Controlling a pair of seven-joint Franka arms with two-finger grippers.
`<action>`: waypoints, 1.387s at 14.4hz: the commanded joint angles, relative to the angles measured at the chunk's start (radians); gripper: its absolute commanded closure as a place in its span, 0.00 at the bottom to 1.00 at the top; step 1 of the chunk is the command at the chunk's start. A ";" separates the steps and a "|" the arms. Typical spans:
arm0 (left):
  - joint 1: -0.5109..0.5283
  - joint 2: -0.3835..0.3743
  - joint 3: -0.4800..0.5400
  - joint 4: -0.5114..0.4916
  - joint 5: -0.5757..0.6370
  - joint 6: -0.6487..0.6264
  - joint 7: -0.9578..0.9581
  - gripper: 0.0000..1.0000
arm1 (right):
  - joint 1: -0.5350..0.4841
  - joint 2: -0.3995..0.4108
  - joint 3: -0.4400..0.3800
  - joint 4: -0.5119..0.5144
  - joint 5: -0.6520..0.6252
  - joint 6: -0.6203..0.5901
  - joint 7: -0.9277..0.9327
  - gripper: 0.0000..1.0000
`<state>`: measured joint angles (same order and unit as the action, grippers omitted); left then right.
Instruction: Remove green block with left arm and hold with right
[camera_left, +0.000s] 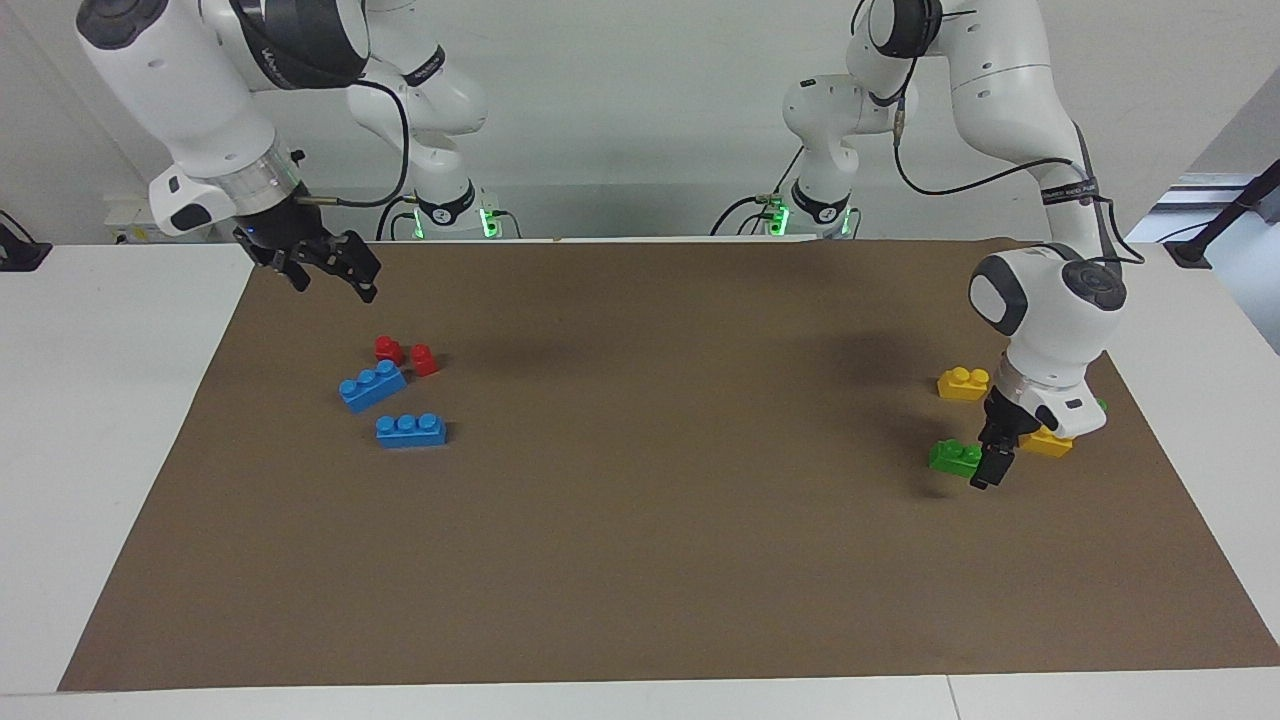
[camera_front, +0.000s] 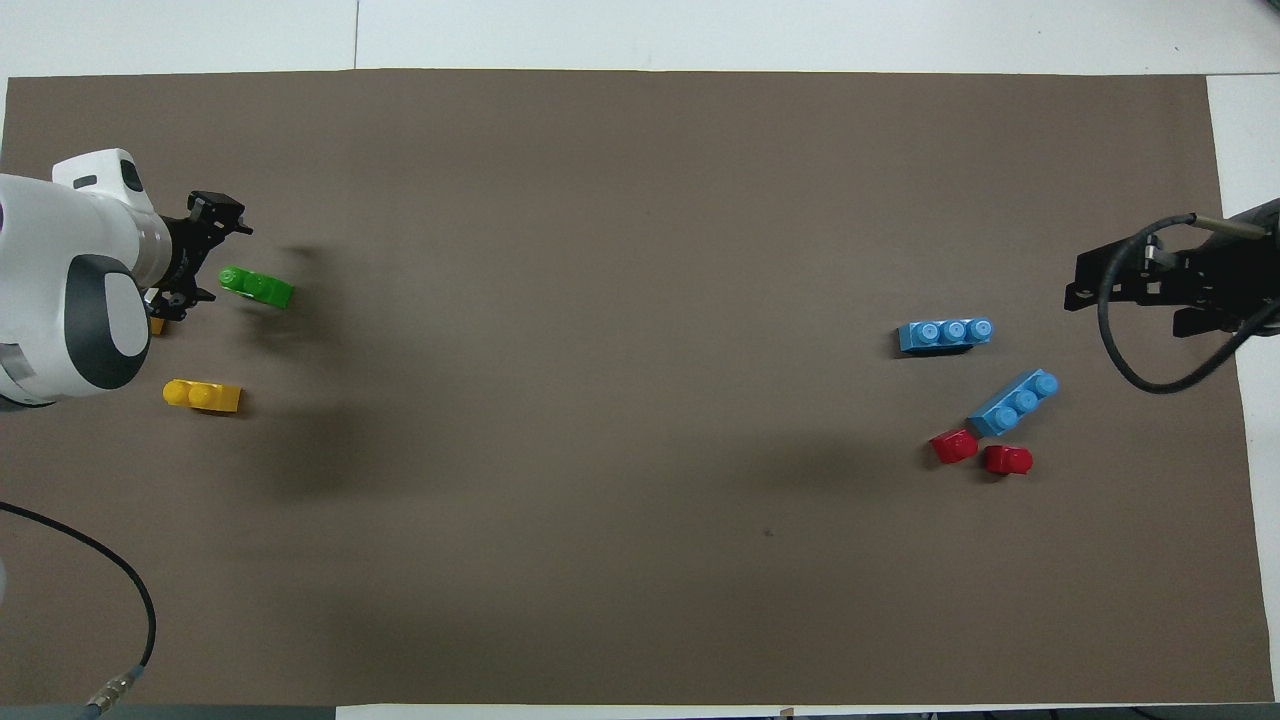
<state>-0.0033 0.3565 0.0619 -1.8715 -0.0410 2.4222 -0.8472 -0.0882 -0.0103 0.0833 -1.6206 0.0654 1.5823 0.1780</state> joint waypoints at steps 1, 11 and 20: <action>0.006 -0.060 -0.010 0.041 0.039 -0.142 0.106 0.00 | -0.004 0.021 0.007 0.036 -0.068 -0.011 -0.150 0.00; -0.011 -0.197 -0.054 0.320 0.050 -0.645 0.509 0.00 | -0.016 0.023 0.006 0.033 -0.075 -0.002 -0.157 0.00; -0.011 -0.399 -0.065 0.295 0.039 -0.902 0.843 0.00 | -0.022 0.023 0.006 0.031 -0.099 -0.016 -0.190 0.00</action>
<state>-0.0094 0.0007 -0.0043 -1.5417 -0.0087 1.5417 -0.0415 -0.0990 0.0020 0.0804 -1.6050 -0.0065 1.5826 0.0257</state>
